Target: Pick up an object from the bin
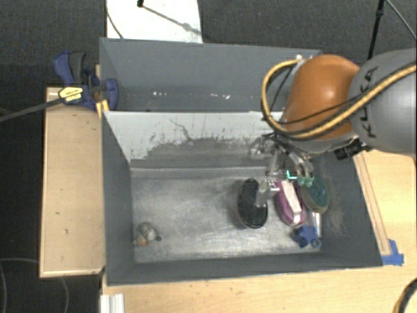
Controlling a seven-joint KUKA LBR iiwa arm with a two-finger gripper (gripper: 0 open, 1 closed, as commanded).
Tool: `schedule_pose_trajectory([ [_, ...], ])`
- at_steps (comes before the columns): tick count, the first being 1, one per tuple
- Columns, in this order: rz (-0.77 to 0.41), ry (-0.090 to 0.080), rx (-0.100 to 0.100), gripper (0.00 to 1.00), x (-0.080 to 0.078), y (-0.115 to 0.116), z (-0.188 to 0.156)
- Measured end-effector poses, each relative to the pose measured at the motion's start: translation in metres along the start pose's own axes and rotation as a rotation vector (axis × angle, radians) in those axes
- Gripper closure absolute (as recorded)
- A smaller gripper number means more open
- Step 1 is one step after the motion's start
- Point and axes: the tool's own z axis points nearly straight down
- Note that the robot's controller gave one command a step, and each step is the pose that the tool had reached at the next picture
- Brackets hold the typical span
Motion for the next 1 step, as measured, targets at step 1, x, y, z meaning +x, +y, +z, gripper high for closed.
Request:
schedule_pose_trajectory([
  [1, -0.374, -0.006, 0.002, 0.0, -0.0071, -0.0119, 0.0754],
])
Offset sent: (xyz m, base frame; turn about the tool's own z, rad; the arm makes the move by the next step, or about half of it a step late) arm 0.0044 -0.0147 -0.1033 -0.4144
